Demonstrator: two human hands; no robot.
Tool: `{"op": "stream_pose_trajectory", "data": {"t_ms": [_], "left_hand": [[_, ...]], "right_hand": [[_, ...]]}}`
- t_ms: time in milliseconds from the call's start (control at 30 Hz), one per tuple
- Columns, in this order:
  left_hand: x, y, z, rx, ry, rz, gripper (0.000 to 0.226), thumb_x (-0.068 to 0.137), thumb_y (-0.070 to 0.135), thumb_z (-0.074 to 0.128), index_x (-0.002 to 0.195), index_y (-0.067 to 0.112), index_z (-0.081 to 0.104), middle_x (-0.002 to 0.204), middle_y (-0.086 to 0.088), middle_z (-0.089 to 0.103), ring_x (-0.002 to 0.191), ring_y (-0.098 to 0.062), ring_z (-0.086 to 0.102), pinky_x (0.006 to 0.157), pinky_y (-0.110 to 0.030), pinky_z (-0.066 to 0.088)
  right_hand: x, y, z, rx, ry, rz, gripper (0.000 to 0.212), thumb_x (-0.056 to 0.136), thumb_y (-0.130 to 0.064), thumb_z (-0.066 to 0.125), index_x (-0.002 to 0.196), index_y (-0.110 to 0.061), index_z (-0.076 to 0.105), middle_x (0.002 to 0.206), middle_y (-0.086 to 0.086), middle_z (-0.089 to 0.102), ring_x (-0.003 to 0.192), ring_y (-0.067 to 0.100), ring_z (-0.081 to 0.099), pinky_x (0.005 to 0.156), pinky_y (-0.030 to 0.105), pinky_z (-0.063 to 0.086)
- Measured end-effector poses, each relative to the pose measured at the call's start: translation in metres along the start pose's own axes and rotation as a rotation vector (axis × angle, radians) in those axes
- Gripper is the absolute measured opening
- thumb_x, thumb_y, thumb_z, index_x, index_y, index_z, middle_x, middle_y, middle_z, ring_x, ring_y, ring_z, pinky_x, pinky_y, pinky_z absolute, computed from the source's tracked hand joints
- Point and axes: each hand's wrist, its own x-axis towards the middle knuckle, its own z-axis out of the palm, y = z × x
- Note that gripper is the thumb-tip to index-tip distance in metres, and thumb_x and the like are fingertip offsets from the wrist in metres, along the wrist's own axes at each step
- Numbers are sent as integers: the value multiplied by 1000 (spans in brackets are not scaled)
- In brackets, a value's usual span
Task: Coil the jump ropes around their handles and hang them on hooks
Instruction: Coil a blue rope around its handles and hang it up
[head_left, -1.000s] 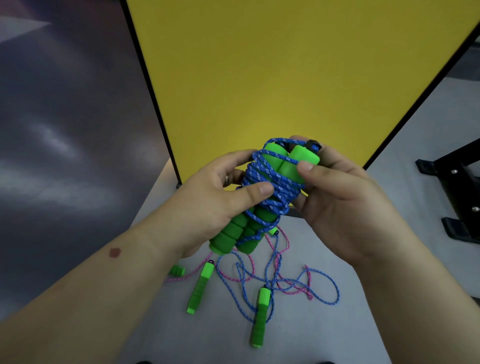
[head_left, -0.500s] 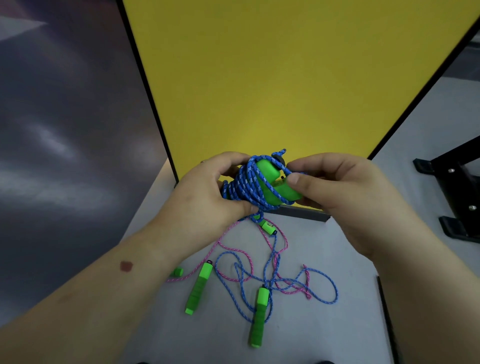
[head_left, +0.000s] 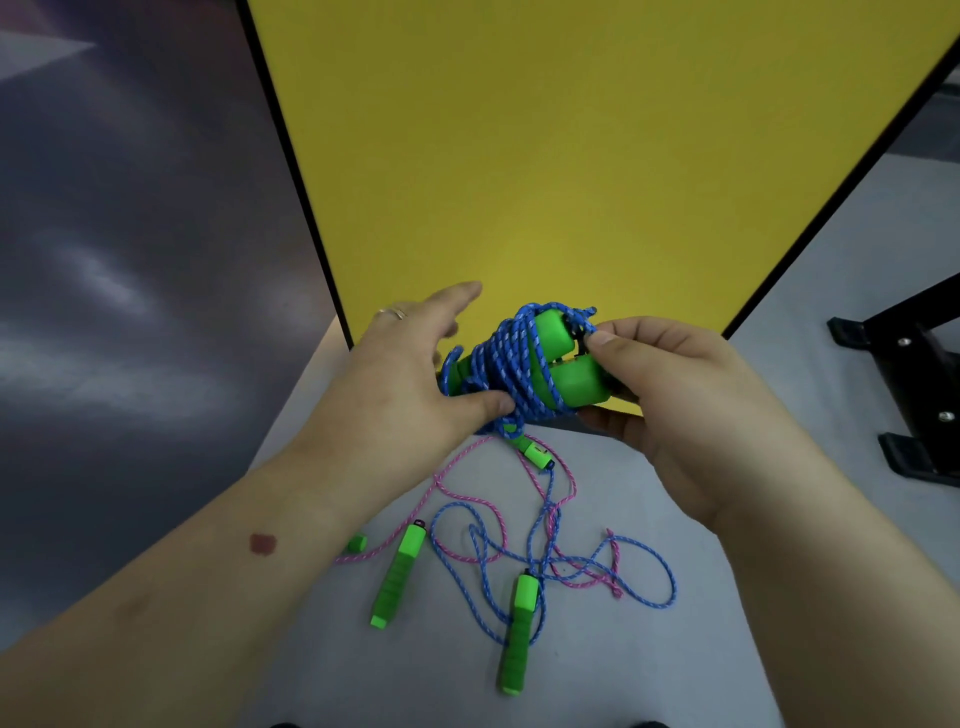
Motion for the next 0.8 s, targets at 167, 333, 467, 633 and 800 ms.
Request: {"op": "stream_pose_trajectory", "data": {"t_ms": [167,333,467,633,800], "left_hand": [[-11,23,3,137,292,305,46,82,26,78,127,31,69,119,11,55,117,-17,54,101,-30,43],[-19,35,19,70,130,302,40,81,44,72,119,28,75,109,9,58,104,-21,59,89,-39,53],[-20,35,24,-22,177,216,28,82,34,72,110,29,76,106,7,57,103,-20,61,87,-37,54],[-17,37,21,-127,166,155,15,89,27,73,103,30,78,103,8,59,97,-4,61,81,-16,49],[-7,32,11,-393,78,-38,9,89,26,70,93,26,78,89,6,75,89,-11,69,82,-28,54]], "right_hand": [[-1,1,11,205,129,100,21,102,-12,57,83,-11,66,86,10,67,77,21,69,68,33,62],[-12,0,23,304,68,126,15,98,-9,62,85,-8,69,73,9,70,68,19,68,63,31,59],[-19,4,30,312,35,92,11,96,-7,64,87,-5,71,69,7,73,53,9,66,51,21,53],[-19,2,30,297,-4,9,13,96,-9,66,88,-4,75,79,12,77,67,15,73,71,30,62],[-14,-2,20,40,27,-146,16,95,-9,64,86,-15,76,82,1,78,76,18,74,77,37,64]]}}
